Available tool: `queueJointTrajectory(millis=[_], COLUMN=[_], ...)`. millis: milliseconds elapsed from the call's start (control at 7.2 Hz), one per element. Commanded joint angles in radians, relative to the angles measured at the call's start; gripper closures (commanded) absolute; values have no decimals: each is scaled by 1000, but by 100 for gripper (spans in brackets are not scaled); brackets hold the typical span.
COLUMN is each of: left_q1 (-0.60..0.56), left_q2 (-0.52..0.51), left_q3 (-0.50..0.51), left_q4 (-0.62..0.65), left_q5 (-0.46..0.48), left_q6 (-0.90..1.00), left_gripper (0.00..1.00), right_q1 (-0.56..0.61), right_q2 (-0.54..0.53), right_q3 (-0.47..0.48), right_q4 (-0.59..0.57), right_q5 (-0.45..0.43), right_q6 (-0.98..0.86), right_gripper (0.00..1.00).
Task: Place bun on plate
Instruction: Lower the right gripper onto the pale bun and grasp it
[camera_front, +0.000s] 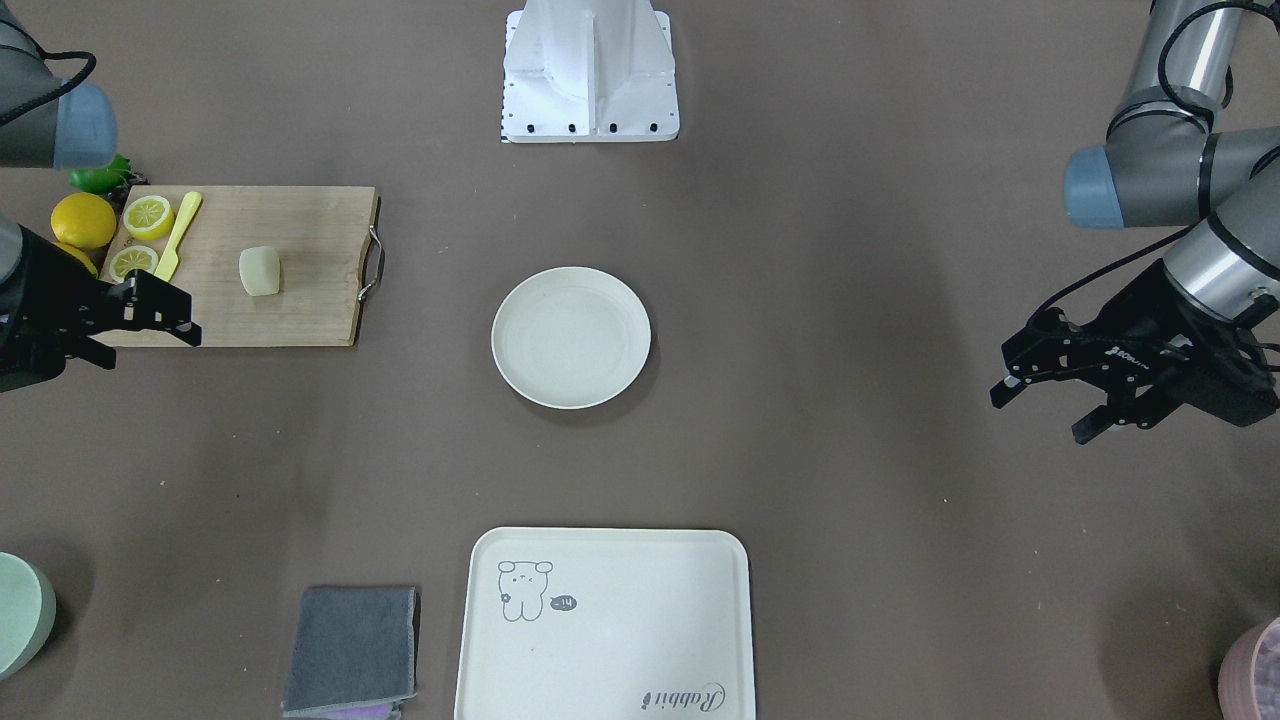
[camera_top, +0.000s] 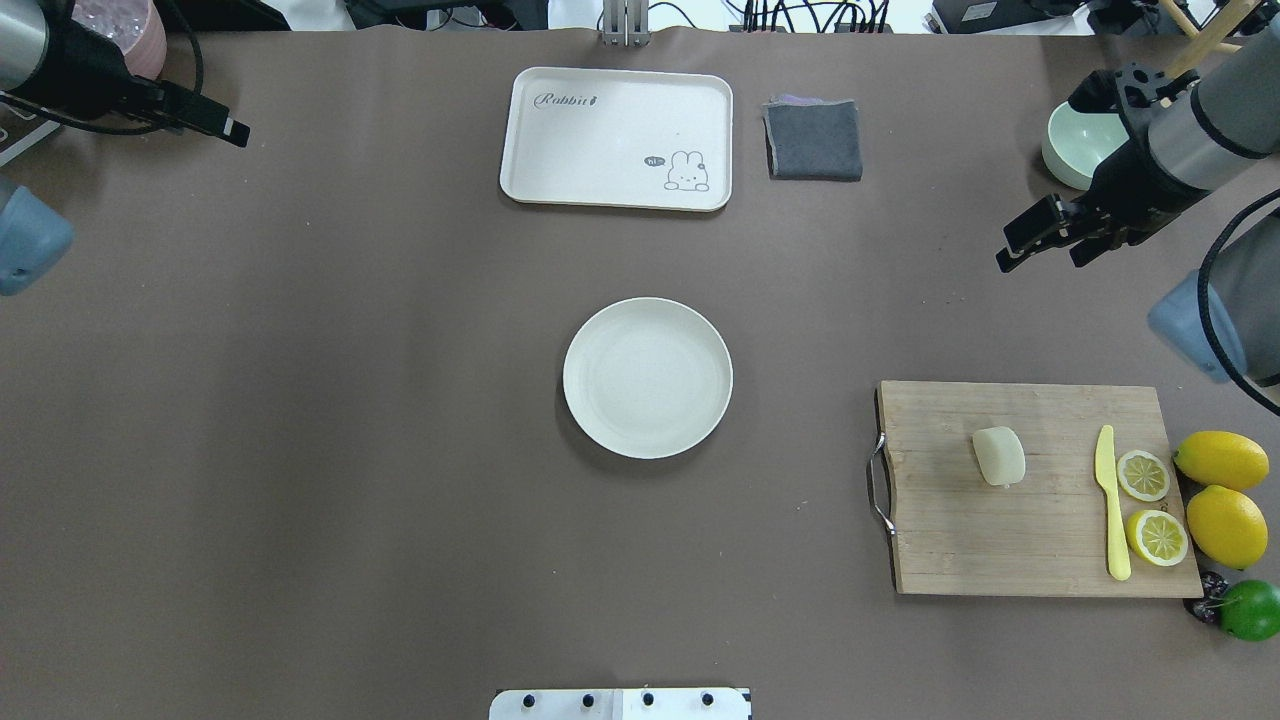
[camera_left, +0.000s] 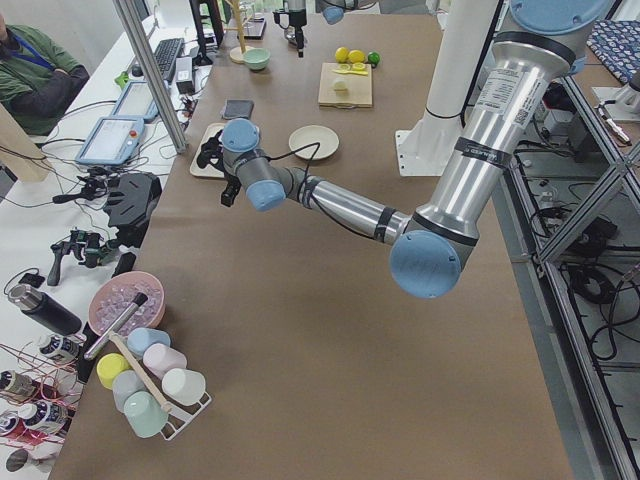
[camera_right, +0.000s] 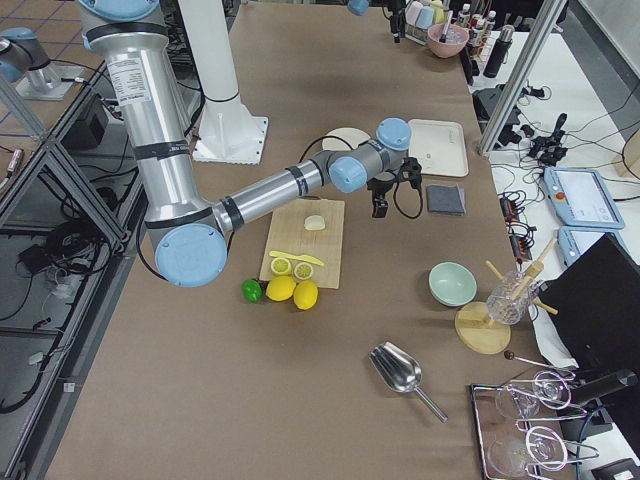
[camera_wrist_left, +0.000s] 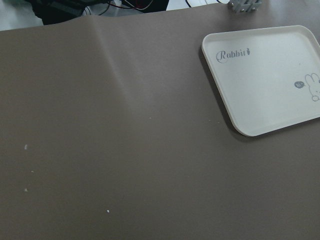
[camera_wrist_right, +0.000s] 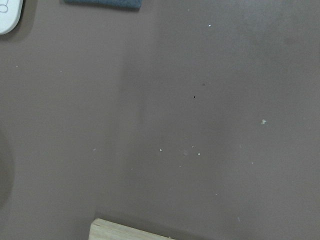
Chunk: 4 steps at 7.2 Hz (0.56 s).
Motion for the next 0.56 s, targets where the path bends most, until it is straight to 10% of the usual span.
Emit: queueJointTrajectory(millis=[0, 417], left_q1=[-14, -49], left_q2=[2, 1], left_q3=[10, 6], left_q4=[0, -2], left_q5=[11, 13], left_q6=[20, 21], left_gripper=[3, 3], right_q1=[-90, -181], right_q2=[-43, -128], right_q3=[18, 69], right_q4=[2, 1], right_q5=[-52, -84], right_q6=[51, 70], right_gripper=[0, 0])
